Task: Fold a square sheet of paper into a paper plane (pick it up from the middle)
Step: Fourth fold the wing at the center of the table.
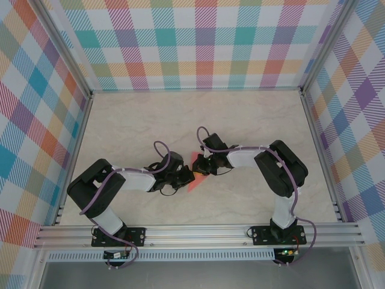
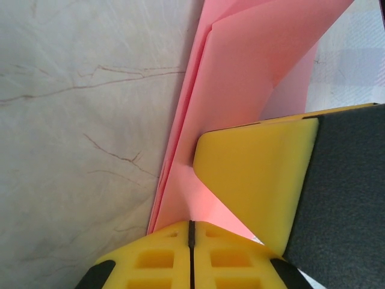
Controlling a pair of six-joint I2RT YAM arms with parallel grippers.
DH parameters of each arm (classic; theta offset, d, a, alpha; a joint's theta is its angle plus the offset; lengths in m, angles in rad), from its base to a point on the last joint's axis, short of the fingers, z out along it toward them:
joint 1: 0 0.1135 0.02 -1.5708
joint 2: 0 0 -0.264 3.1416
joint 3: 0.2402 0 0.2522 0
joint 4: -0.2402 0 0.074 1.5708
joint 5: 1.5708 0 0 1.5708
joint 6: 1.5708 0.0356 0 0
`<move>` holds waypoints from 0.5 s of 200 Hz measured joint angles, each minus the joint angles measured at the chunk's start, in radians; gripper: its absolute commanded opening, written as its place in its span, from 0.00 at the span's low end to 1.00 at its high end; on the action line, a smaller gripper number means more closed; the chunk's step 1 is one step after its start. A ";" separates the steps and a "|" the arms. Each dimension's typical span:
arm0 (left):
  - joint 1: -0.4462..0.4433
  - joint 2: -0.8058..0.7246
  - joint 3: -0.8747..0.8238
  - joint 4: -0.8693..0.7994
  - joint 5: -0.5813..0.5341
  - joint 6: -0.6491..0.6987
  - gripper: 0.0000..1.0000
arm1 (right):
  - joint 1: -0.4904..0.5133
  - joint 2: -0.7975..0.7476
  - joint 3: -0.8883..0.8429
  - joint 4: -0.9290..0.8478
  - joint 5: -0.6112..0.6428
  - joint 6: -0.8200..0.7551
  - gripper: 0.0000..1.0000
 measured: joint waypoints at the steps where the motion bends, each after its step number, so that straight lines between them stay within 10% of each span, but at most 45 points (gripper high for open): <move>1: 0.000 0.000 0.000 0.000 0.000 0.000 0.06 | 0.000 0.000 0.000 0.000 0.000 0.000 0.12; 100: 0.000 0.000 0.000 -0.001 -0.001 0.000 0.06 | -0.101 0.005 0.005 0.008 -0.015 -0.015 0.13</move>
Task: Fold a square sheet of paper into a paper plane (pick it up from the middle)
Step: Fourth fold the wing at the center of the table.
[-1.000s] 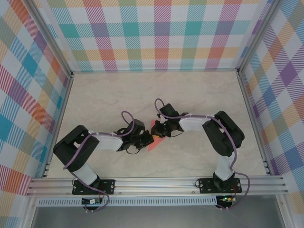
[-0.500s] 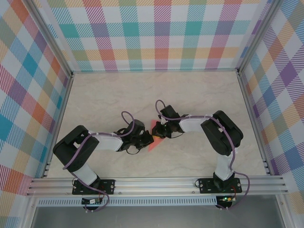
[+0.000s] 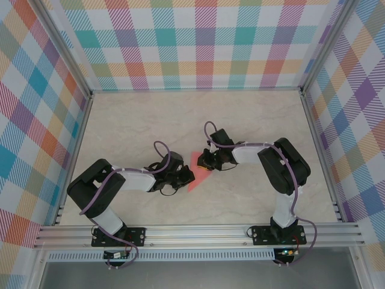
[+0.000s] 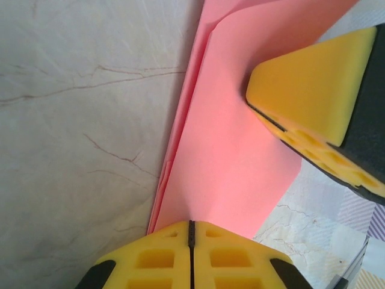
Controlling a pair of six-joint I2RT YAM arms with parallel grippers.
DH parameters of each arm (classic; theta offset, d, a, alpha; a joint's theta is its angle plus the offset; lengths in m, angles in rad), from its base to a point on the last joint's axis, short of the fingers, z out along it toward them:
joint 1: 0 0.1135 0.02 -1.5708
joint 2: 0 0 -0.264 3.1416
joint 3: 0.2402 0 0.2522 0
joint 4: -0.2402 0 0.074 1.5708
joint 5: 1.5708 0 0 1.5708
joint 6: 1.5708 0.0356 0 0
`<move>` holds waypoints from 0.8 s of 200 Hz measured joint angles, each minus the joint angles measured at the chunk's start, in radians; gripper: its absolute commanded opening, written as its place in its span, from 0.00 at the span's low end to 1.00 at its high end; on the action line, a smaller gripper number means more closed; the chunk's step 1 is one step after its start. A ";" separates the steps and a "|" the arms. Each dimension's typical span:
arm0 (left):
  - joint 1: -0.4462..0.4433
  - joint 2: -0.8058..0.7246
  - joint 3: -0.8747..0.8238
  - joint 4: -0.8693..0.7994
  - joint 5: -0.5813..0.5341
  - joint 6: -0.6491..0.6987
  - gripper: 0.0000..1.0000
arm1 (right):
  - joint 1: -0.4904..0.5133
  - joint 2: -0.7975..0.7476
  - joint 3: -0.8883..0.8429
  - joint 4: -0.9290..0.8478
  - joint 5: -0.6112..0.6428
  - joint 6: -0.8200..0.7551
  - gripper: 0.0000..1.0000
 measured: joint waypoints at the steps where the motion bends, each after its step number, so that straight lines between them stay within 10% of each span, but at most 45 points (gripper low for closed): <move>1: 0.000 0.000 0.000 0.000 0.000 0.000 0.06 | 0.000 0.000 0.000 0.000 -0.001 0.000 0.13; 160: 0.000 -0.013 -0.003 -0.015 -0.033 0.011 0.06 | -0.090 0.069 0.097 -0.062 -0.072 -0.027 0.16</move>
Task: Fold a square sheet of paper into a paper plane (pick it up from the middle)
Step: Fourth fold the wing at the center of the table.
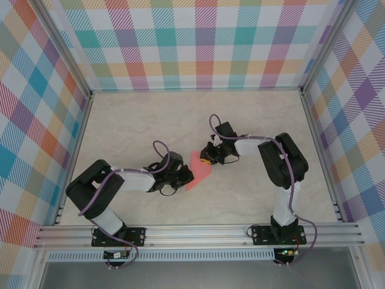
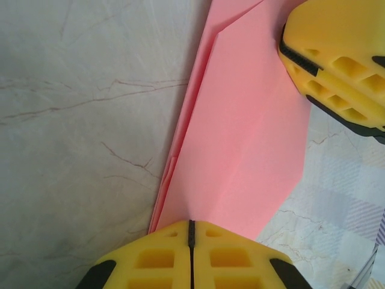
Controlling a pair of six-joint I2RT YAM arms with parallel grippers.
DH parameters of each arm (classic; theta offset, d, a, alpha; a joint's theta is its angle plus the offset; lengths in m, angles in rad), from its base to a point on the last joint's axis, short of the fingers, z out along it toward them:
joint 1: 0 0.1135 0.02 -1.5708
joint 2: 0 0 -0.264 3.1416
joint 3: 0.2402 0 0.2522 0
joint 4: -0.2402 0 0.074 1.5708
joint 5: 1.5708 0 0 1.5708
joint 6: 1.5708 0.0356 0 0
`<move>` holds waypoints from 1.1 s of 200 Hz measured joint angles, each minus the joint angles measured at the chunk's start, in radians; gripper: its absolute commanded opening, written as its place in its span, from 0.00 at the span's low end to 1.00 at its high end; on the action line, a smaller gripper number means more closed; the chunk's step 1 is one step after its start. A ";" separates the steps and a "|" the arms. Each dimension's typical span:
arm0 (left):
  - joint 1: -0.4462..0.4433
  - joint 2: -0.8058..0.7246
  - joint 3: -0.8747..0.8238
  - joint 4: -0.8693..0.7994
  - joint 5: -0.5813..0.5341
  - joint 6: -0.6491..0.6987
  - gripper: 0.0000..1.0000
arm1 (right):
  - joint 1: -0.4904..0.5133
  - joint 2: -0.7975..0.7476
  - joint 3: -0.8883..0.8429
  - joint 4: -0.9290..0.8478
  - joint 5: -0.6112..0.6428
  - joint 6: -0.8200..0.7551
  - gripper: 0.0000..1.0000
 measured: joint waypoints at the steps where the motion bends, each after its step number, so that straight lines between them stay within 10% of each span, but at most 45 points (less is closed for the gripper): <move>1: 0.000 0.000 0.000 0.000 0.000 0.000 0.06 | -0.001 0.001 0.001 -0.001 0.000 0.000 0.16; 220: 0.000 -0.011 -0.011 -0.002 -0.001 0.000 0.06 | -0.049 -0.121 0.002 0.082 0.033 -0.037 0.15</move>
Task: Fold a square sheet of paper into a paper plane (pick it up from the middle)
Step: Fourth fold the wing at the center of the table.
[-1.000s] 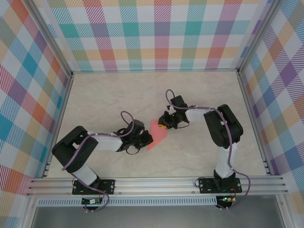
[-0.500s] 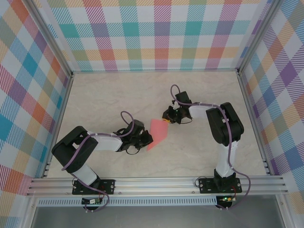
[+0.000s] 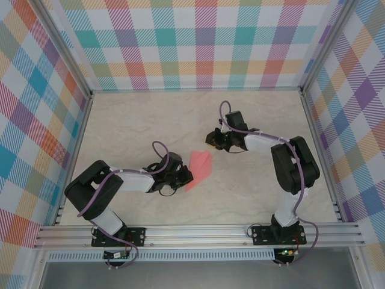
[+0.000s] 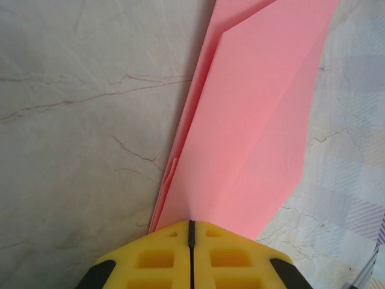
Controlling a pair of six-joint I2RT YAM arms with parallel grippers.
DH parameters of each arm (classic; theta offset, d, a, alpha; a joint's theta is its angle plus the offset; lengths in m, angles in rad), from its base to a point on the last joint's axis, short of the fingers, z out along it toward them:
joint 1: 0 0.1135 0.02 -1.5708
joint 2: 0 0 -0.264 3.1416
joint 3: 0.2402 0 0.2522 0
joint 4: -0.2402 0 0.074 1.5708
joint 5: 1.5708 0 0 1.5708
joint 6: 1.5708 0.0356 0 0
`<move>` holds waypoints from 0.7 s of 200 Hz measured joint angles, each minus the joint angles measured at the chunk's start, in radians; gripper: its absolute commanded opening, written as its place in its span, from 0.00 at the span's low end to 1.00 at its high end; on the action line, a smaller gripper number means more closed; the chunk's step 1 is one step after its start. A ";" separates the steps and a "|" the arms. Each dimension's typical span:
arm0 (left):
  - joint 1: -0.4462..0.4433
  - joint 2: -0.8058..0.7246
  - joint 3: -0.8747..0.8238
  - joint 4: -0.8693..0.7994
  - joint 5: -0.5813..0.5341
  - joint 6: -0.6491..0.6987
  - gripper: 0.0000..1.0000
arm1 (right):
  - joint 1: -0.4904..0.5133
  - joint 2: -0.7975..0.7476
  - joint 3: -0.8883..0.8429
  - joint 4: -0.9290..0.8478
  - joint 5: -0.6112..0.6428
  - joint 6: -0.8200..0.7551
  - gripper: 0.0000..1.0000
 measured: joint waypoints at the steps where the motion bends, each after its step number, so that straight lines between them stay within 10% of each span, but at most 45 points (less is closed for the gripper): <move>1: 0.000 0.000 0.000 0.000 0.000 0.000 0.06 | 0.002 0.000 -0.002 0.002 0.000 0.002 0.14; 54: 0.000 0.000 0.000 0.000 0.000 0.000 0.07 | 0.164 0.002 -0.117 0.054 -0.017 0.048 0.13; 140: 0.000 -0.001 0.000 -0.001 -0.001 0.000 0.07 | 0.121 0.054 -0.145 0.081 -0.006 0.047 0.13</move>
